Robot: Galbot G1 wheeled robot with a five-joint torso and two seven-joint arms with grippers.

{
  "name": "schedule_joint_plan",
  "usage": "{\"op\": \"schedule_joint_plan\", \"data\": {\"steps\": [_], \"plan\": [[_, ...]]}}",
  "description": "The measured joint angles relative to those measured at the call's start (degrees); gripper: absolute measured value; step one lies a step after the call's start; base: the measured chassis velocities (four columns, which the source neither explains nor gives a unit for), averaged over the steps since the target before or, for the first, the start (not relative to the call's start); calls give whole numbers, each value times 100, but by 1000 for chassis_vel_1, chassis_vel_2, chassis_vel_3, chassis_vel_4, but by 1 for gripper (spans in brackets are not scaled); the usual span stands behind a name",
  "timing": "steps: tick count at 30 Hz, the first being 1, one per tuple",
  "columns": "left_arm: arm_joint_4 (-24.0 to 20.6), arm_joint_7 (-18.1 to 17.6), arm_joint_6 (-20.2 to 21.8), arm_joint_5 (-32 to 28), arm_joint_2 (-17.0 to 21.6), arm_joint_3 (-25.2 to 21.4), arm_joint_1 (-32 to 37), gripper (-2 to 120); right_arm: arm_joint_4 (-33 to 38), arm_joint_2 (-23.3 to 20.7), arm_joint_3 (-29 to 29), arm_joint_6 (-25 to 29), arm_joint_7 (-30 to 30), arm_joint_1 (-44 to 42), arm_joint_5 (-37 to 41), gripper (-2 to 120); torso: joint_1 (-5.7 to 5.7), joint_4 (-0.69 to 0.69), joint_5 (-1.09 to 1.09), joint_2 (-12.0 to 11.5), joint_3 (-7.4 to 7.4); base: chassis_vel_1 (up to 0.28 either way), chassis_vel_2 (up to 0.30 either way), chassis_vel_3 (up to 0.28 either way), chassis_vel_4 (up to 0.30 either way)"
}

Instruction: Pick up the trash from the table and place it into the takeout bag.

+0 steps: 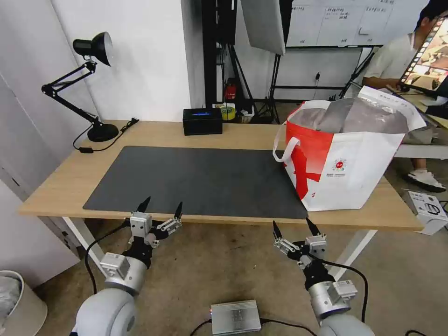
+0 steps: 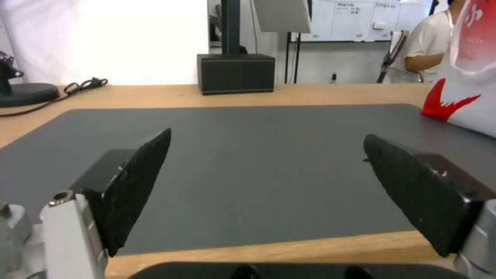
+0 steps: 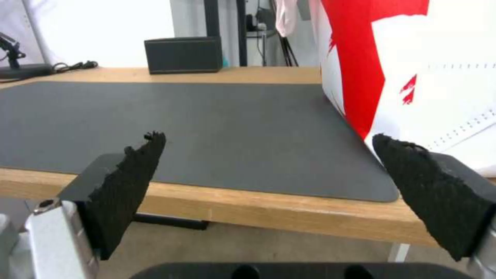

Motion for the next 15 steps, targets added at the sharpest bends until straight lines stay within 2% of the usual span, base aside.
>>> {"op": "schedule_joint_plan", "data": {"steps": [9,15], "plan": [[187,-1,-366,188,-104,21,74,100,0,0,0,0,0,1,0,100,0,0,0,0,0,0,0,0,0],[224,-1,-435,225,-120,5,106,100,0,0,0,0,0,0,0,100,0,0,0,0,0,0,0,0,0]]}}
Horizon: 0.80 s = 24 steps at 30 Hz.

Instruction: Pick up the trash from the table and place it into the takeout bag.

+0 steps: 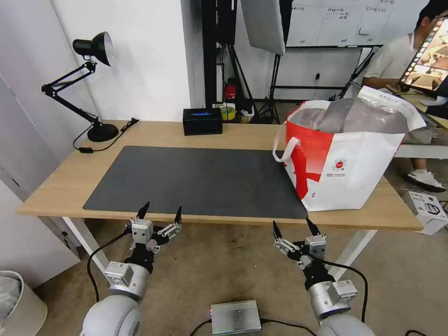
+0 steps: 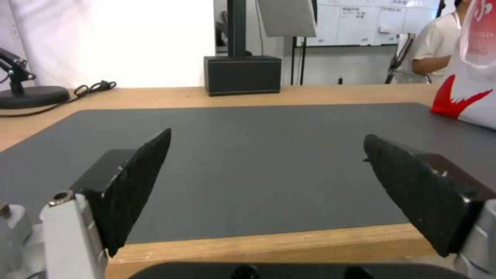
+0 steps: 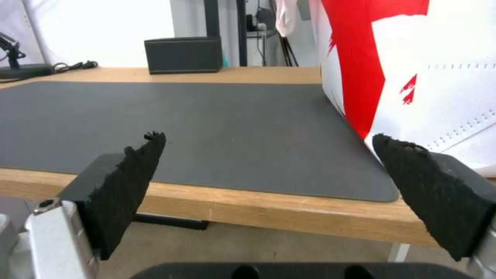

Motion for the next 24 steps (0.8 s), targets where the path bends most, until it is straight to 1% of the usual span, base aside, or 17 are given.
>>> {"op": "schedule_joint_plan", "data": {"steps": [6,24], "plan": [[17,11,-65,6,-16,3,20,100,0,0,0,0,0,0,0,100,0,0,0,0,0,0,0,0,0],[32,5,-68,32,-14,14,14,100,0,0,0,0,0,0,0,100,0,0,0,0,0,0,0,0,0]]}}
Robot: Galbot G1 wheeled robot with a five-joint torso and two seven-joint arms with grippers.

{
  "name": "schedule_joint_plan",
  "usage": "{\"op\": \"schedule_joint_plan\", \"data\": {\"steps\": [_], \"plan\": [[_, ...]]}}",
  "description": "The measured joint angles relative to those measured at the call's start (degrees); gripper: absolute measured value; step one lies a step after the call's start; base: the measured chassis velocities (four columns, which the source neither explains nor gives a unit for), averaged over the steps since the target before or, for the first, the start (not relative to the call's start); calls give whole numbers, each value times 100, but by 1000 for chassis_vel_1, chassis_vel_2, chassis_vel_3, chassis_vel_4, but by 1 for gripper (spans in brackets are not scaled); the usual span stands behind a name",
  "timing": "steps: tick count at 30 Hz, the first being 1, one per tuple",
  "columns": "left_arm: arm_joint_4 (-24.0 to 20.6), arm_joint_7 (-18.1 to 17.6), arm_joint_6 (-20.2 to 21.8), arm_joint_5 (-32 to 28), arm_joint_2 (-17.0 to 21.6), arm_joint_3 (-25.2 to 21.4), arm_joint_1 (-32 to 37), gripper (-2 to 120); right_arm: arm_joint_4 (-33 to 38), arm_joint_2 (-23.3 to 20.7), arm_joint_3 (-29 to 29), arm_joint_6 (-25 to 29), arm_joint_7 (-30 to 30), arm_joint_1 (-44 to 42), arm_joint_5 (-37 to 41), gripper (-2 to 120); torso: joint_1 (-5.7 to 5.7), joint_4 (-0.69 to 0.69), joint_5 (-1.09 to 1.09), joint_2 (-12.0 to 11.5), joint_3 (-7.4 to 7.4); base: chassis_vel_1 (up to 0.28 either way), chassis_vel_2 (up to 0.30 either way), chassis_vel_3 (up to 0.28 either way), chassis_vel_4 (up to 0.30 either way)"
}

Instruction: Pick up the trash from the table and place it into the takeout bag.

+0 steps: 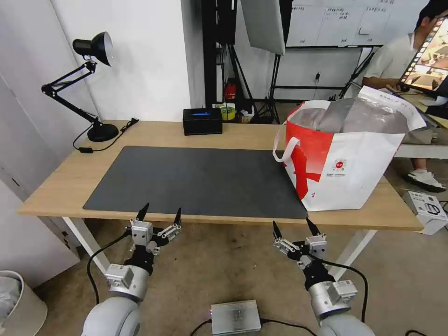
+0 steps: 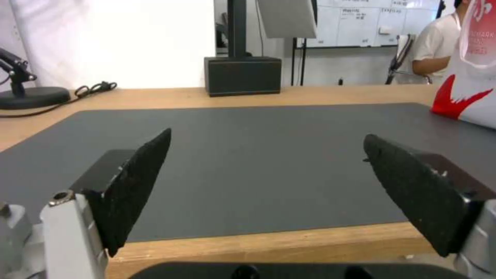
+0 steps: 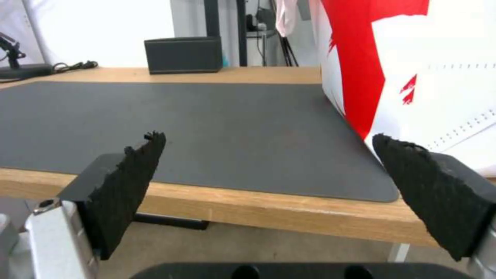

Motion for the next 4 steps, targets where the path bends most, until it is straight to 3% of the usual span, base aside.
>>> {"op": "schedule_joint_plan", "data": {"steps": [4], "plan": [[0,-1,0,0,1,0,-1,100,0,0,0,0,0,0,0,100,0,0,0,0,0,0,0,0,0]]}}
